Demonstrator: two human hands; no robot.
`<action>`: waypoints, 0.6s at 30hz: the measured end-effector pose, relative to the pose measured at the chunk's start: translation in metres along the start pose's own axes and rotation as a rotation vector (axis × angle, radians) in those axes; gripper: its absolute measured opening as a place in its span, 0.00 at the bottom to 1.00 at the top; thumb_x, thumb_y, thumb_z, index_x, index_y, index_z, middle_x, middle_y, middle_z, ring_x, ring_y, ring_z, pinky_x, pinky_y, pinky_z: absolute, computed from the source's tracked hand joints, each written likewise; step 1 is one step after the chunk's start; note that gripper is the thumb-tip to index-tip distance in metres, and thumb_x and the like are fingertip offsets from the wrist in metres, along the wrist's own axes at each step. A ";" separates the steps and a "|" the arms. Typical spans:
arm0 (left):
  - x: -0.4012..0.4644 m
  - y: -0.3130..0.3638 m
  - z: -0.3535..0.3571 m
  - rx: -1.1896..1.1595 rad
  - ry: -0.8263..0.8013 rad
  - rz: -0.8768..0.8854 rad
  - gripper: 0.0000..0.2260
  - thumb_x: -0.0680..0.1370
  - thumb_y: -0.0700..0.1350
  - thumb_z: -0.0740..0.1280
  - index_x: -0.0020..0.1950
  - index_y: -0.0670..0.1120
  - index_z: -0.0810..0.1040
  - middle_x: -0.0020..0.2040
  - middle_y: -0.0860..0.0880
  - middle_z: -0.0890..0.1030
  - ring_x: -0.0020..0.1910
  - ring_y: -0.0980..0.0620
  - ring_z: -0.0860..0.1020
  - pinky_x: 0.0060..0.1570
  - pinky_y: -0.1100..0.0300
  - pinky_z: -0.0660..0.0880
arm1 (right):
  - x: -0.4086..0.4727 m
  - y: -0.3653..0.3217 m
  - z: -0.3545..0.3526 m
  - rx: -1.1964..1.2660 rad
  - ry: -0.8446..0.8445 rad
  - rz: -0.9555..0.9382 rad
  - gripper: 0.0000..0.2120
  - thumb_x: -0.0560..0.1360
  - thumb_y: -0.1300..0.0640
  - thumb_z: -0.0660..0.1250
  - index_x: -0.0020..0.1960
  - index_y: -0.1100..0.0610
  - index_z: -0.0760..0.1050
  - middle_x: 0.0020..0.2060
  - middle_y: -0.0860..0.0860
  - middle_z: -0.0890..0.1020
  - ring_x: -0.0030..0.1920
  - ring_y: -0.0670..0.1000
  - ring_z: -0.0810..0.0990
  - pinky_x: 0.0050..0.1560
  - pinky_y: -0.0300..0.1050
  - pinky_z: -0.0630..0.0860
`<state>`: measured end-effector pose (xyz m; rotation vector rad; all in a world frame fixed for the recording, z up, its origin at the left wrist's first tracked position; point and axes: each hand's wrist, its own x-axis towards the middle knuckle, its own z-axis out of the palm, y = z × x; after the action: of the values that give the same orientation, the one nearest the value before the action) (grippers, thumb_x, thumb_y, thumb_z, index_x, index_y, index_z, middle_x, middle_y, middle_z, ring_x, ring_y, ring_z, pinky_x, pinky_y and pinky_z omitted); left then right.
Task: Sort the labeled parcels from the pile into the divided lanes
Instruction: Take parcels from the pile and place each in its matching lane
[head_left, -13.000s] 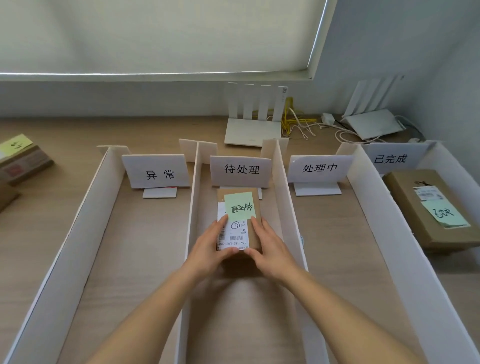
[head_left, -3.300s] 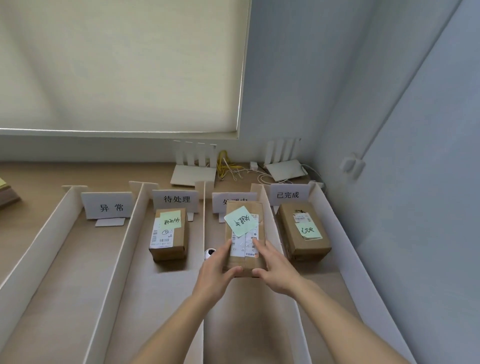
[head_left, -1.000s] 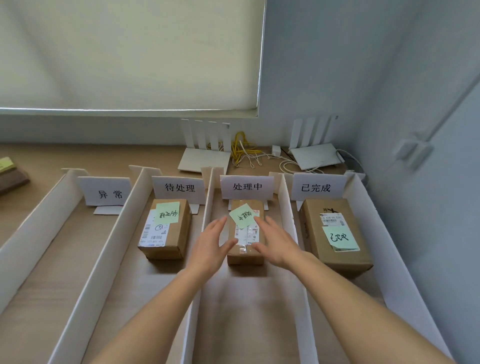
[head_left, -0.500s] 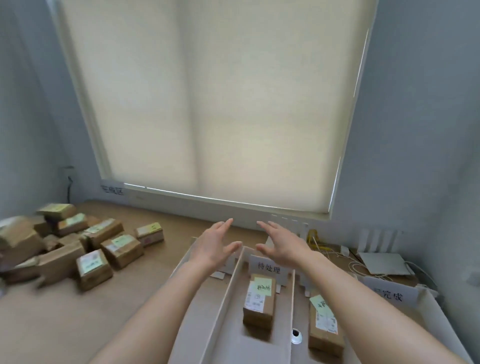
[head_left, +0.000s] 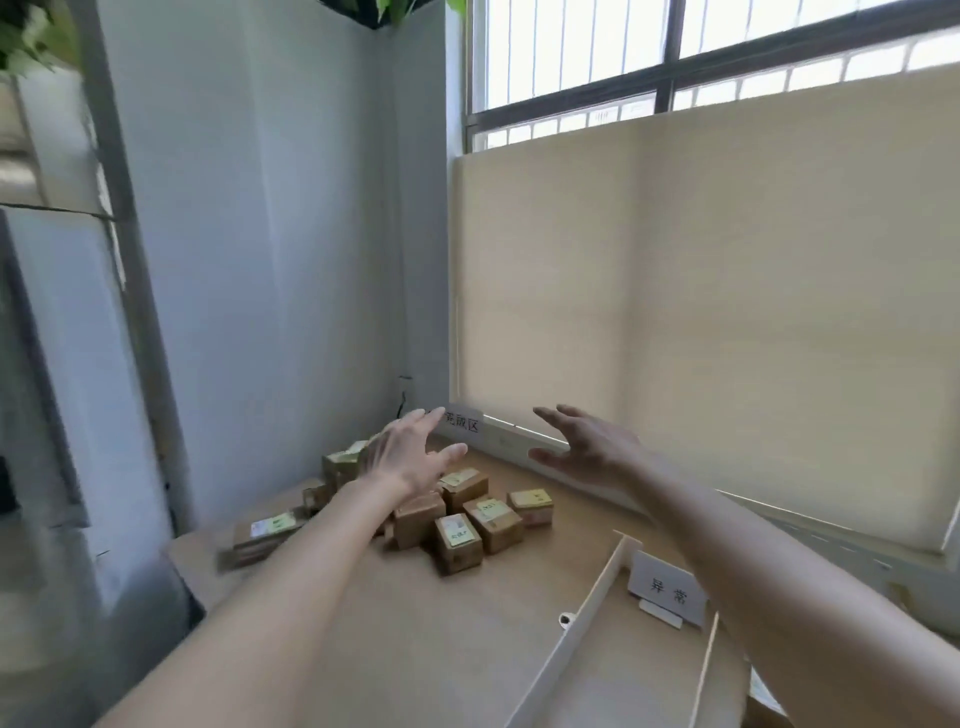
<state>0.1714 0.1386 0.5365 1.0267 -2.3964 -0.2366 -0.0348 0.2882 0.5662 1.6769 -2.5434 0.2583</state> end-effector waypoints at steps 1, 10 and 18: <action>-0.006 -0.018 -0.016 0.017 0.012 -0.021 0.32 0.78 0.65 0.62 0.79 0.57 0.60 0.79 0.52 0.61 0.76 0.48 0.64 0.69 0.49 0.65 | 0.006 -0.023 0.000 0.004 0.005 -0.028 0.35 0.79 0.31 0.58 0.82 0.38 0.50 0.82 0.46 0.54 0.79 0.54 0.62 0.70 0.54 0.69; -0.026 -0.171 -0.085 0.047 0.068 -0.191 0.34 0.76 0.67 0.63 0.79 0.57 0.60 0.79 0.50 0.62 0.76 0.47 0.63 0.73 0.49 0.62 | 0.065 -0.171 0.023 -0.009 0.036 -0.227 0.35 0.80 0.33 0.59 0.82 0.40 0.51 0.81 0.48 0.58 0.76 0.57 0.67 0.65 0.56 0.75; 0.000 -0.270 -0.086 0.061 0.065 -0.266 0.33 0.78 0.64 0.63 0.79 0.54 0.60 0.79 0.51 0.62 0.77 0.48 0.62 0.74 0.51 0.60 | 0.157 -0.244 0.076 -0.007 0.006 -0.296 0.36 0.79 0.31 0.59 0.81 0.38 0.51 0.80 0.46 0.60 0.75 0.55 0.68 0.62 0.54 0.75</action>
<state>0.3847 -0.0463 0.5147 1.3609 -2.2180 -0.2203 0.1291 0.0380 0.5404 2.0123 -2.2465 0.2301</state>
